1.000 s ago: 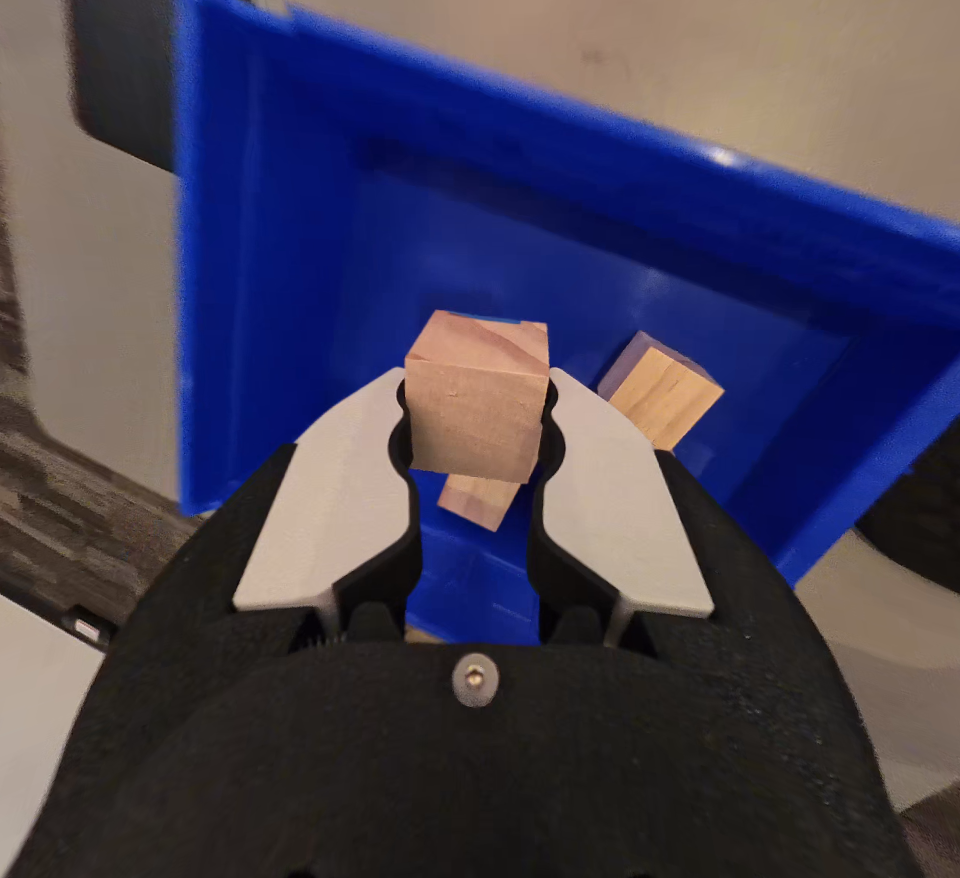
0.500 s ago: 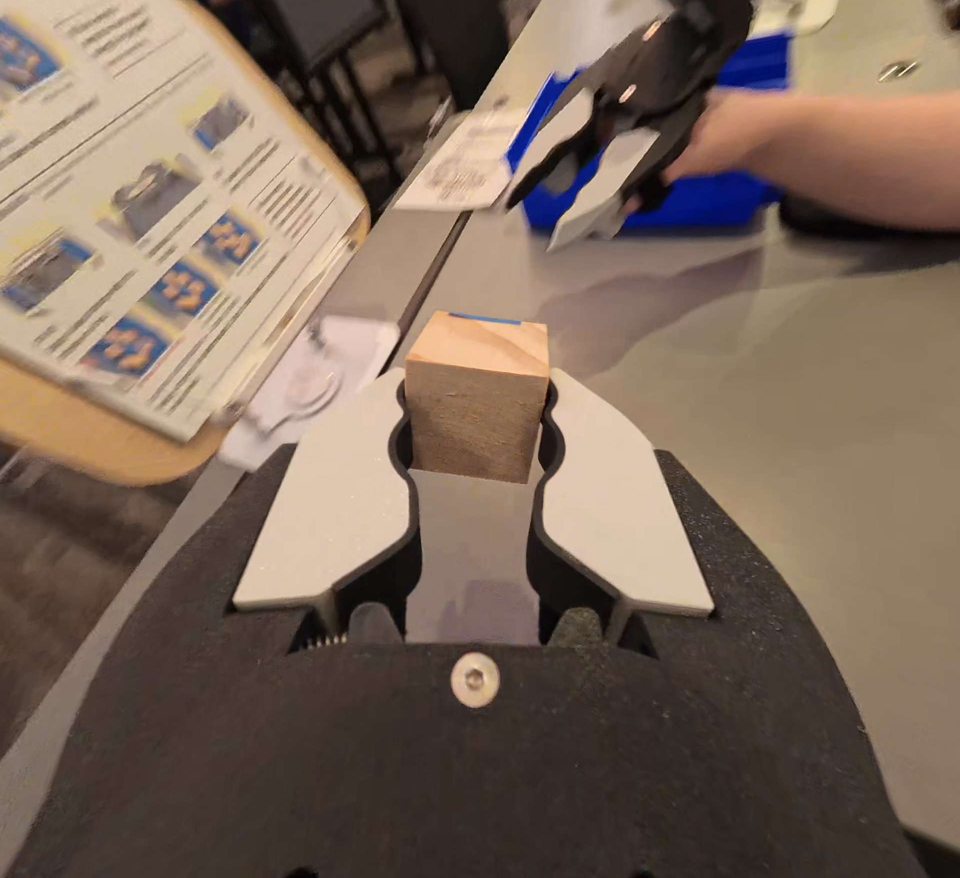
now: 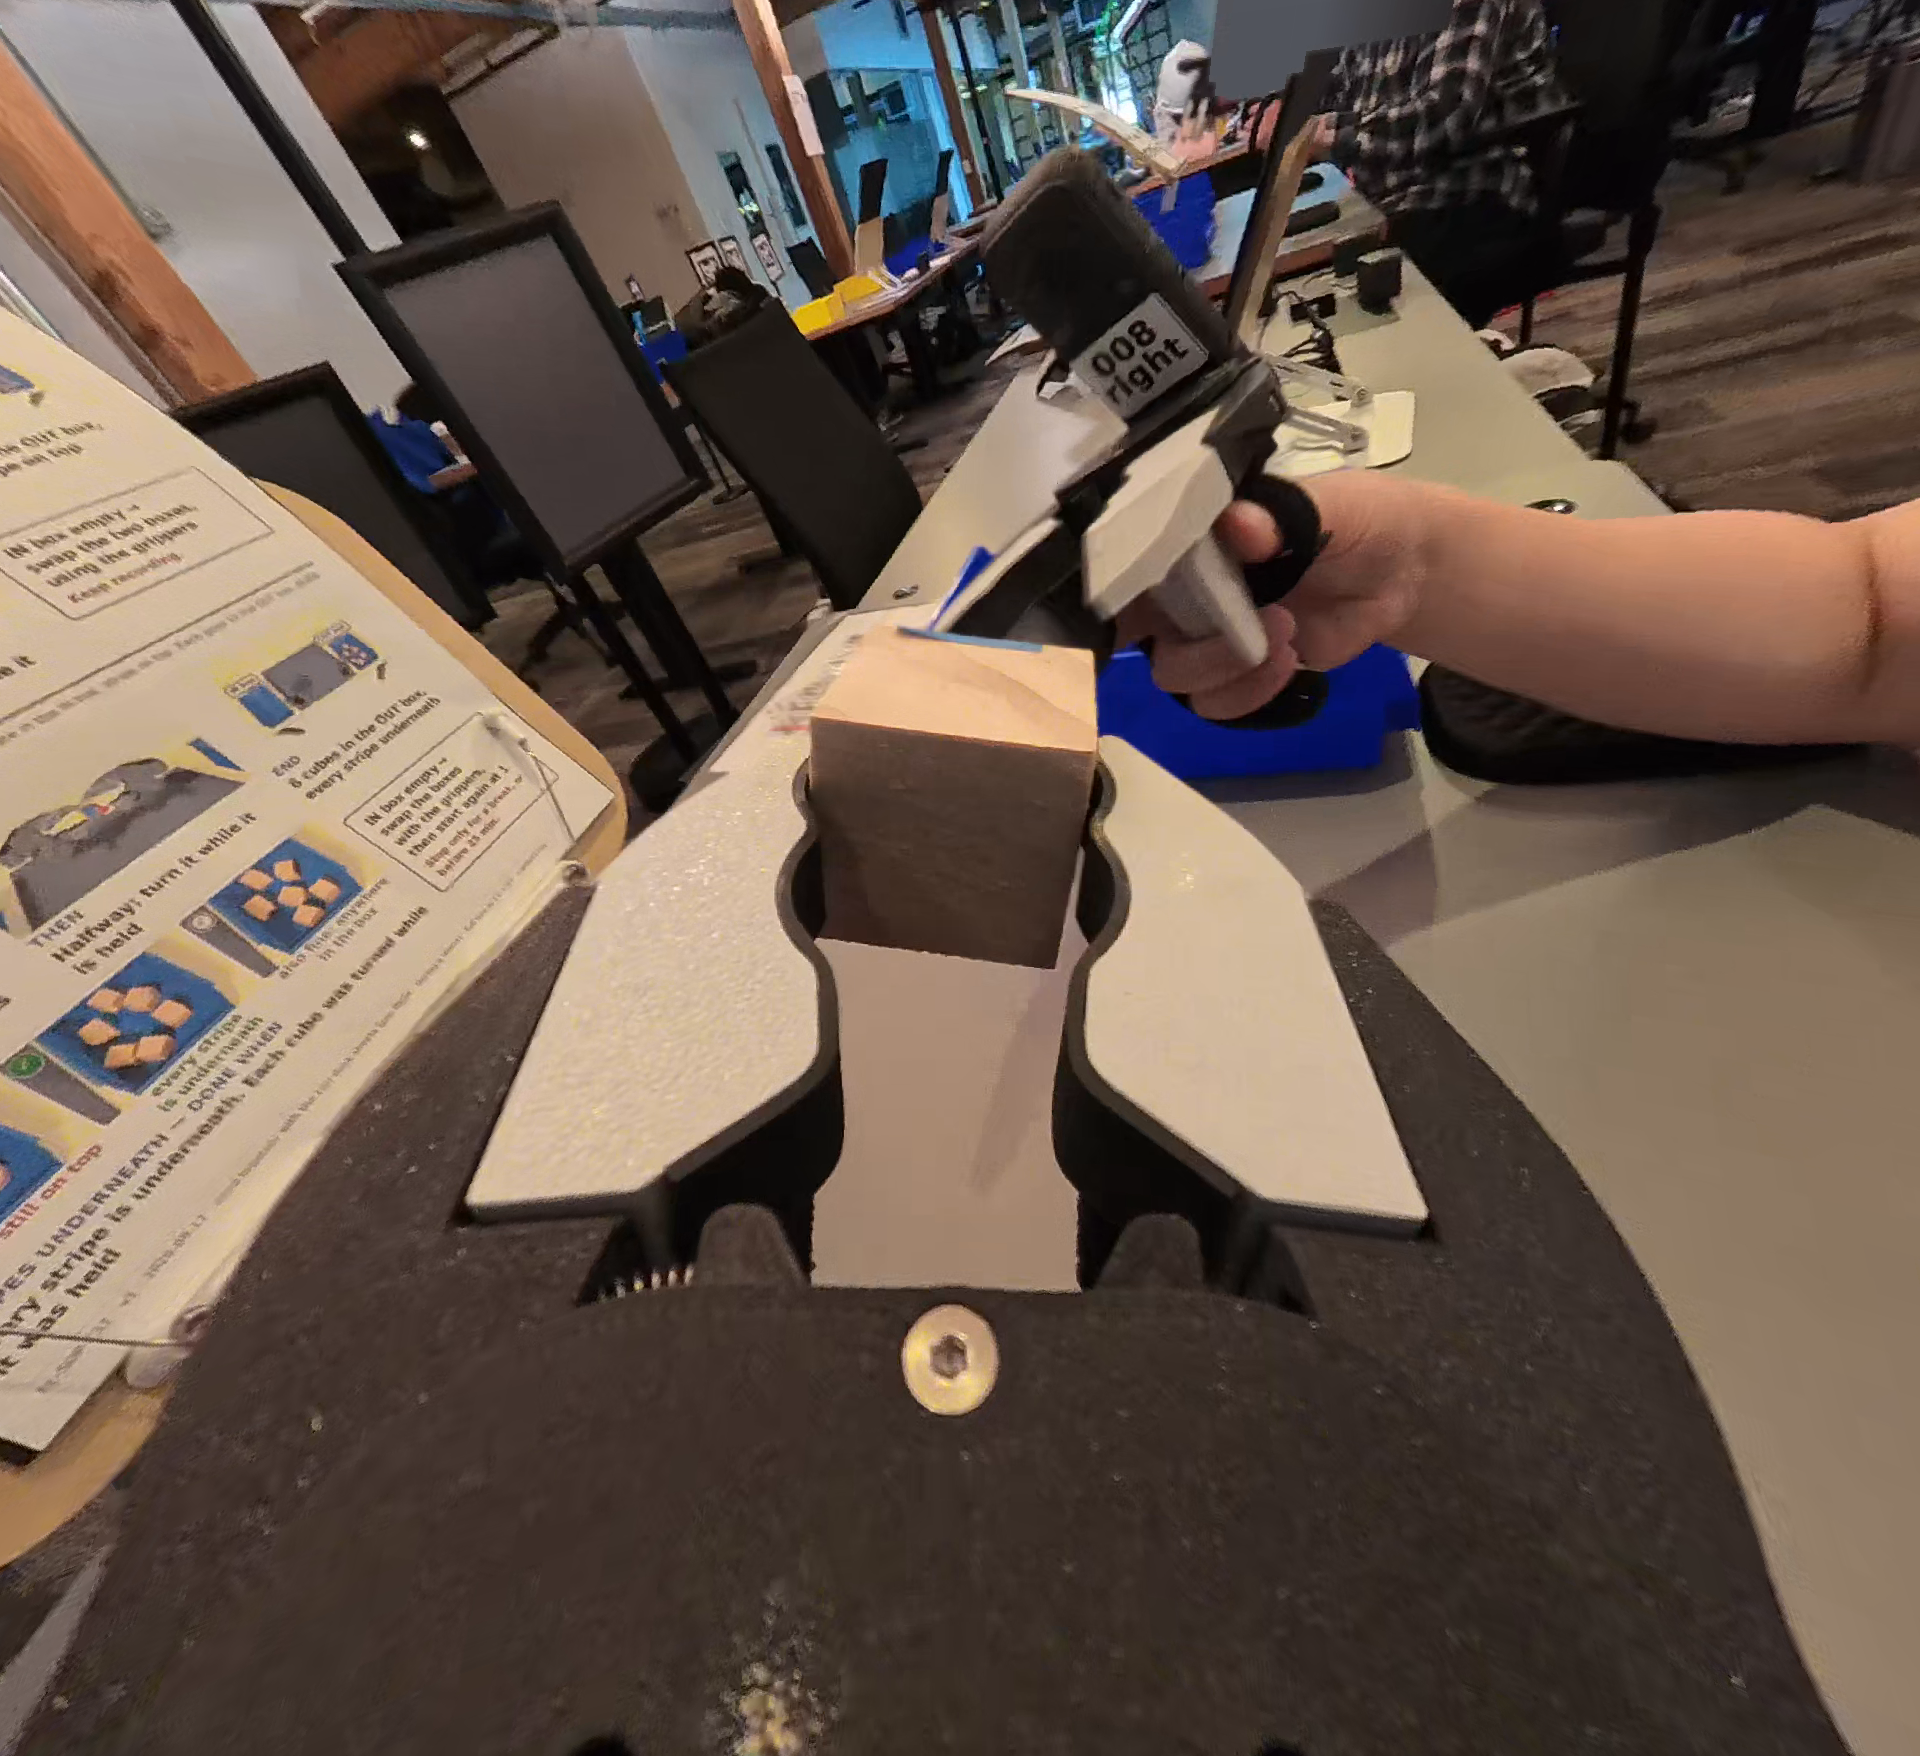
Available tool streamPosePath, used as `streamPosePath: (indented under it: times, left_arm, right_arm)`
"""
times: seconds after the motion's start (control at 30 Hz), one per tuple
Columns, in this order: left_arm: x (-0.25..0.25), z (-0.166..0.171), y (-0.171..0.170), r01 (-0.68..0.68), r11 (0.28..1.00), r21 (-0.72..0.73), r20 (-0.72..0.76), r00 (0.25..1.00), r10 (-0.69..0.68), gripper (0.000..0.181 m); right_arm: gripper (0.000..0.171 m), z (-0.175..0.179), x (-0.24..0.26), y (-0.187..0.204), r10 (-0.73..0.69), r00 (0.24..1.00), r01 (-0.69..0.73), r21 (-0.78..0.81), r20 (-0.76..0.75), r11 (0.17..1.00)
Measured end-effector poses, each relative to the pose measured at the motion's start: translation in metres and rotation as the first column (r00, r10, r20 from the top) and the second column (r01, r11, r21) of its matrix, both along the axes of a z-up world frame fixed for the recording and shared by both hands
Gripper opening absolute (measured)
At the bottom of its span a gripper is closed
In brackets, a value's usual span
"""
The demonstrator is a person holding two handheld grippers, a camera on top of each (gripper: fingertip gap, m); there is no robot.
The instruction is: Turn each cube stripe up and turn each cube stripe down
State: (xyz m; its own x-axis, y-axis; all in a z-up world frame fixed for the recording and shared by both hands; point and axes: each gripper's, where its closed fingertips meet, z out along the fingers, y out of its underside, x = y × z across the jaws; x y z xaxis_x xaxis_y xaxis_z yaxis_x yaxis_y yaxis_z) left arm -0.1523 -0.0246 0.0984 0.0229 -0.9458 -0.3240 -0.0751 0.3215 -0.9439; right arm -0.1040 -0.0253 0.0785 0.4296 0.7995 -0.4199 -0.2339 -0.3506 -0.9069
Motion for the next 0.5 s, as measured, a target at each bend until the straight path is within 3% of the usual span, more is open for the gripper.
streamPosePath:
  times: [0.13,0.27,0.5]
  left_arm:
    - [0.006,-0.002,-0.013,0.02,0.999,0.03,0.021,1.0,-0.02,0.046]
    - [0.018,-0.006,-0.022,0.007,0.995,0.102,-0.004,1.0,-0.007,0.046]
    - [0.026,-0.016,-0.028,-0.007,0.987,0.16,-0.027,1.0,0.012,0.046]
  right_arm:
    - [0.08,0.001,-0.018,-0.011,0.098,0.983,-0.115,-0.106,-0.154,0.988]
    - [0.09,0.002,-0.035,-0.018,0.134,0.975,-0.159,-0.136,-0.176,0.978]
    - [0.08,-0.002,-0.04,-0.022,0.147,0.964,-0.194,-0.206,-0.224,0.959]
